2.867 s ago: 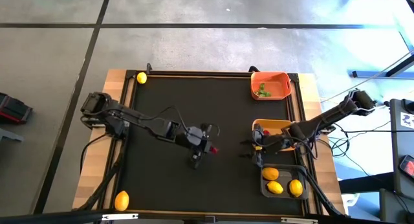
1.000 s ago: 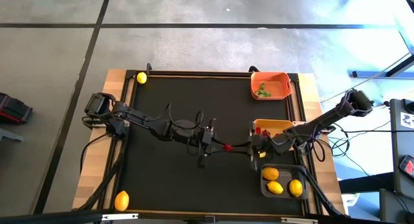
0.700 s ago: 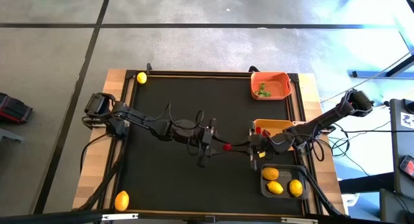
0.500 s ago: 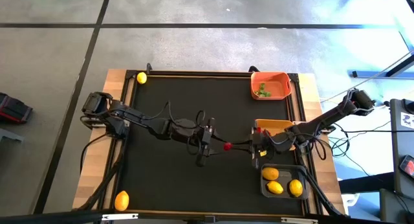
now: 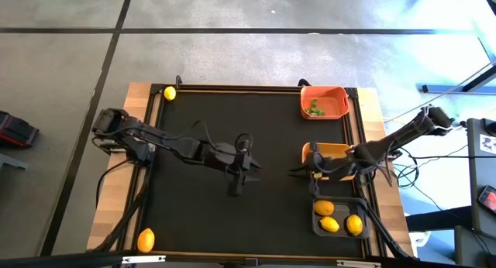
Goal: Sort produce into baskets
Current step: Put the red chili pepper into the yellow bin, then put the top yellow lemon into the black bin
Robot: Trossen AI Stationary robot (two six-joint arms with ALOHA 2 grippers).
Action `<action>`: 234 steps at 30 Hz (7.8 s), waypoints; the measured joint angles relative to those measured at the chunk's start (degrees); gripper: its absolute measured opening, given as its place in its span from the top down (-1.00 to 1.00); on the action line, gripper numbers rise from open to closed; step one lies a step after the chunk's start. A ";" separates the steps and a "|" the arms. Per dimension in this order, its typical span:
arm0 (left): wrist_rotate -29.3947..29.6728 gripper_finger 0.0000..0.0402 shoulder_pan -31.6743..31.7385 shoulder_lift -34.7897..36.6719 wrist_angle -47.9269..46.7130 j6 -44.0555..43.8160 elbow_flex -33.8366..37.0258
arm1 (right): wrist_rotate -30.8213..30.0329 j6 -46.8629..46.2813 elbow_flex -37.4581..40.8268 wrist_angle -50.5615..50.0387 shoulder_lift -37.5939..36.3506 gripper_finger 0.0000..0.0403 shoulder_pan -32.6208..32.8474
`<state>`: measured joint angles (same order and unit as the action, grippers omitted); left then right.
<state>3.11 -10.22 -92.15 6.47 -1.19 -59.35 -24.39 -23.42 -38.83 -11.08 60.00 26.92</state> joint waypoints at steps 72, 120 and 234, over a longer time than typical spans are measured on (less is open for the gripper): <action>1.76 -0.01 8.90 -15.12 4.34 9.81 10.80 | -0.48 -3.71 0.02 0.78 11.53 -0.21 0.04; 0.04 0.66 0.81 -2.02 30.39 2.92 10.69 | -5.84 7.28 -0.02 36.62 16.74 -0.12 -2.35; 21.83 0.01 14.83 8.40 -28.83 -13.67 6.33 | -6.91 -18.05 -6.45 -18.80 4.02 0.06 -4.46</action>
<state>24.95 4.61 -83.74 -22.36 -14.86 -53.02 -31.30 -41.47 -45.28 -29.87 64.02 22.46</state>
